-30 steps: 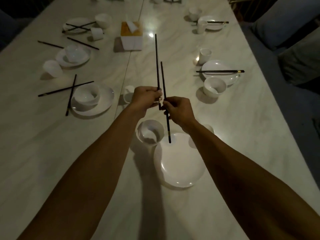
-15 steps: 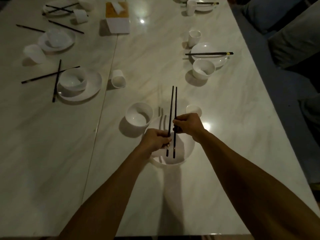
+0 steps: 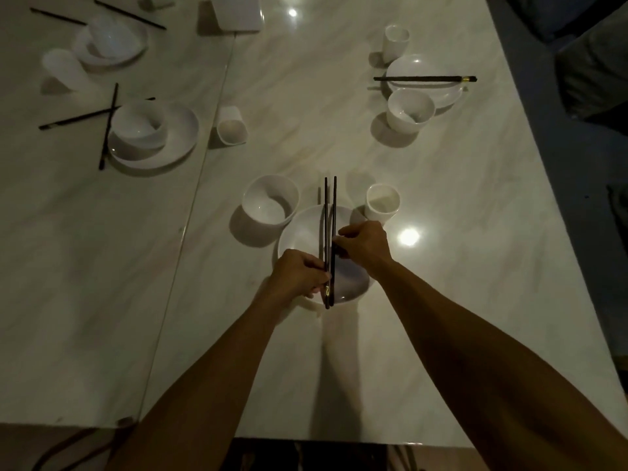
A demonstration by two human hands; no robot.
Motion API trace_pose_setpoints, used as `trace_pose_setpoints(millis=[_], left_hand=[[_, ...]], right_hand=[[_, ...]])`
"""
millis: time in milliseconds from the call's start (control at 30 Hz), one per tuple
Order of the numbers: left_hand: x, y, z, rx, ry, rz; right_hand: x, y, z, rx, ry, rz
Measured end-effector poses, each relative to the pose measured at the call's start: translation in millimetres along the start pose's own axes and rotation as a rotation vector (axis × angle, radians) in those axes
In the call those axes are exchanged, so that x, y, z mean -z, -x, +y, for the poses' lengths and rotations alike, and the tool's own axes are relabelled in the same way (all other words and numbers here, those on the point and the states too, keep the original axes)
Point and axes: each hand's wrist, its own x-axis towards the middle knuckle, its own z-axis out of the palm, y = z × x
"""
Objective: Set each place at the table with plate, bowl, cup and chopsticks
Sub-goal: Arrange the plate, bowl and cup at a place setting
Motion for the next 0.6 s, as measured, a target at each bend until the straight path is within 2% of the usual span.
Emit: trace_pose_setpoints(millis=[200,333,600], left_hand=[[-4.0,0.0,8.0,-0.001,-0.138,-0.038],[-2.4,1.3,12.8,0.043,-0.136,-0.044],[0.0,2.8,5.9,-0.022,-0.222,-0.016]], right_hand=[[-1.1,0.0,6.9,-0.001,0.063,-0.029],[-2.8,5.3,13.1,0.018,0.122,-0.047],[-10.0,12.7,17.6,0.016,0.143,-0.056]])
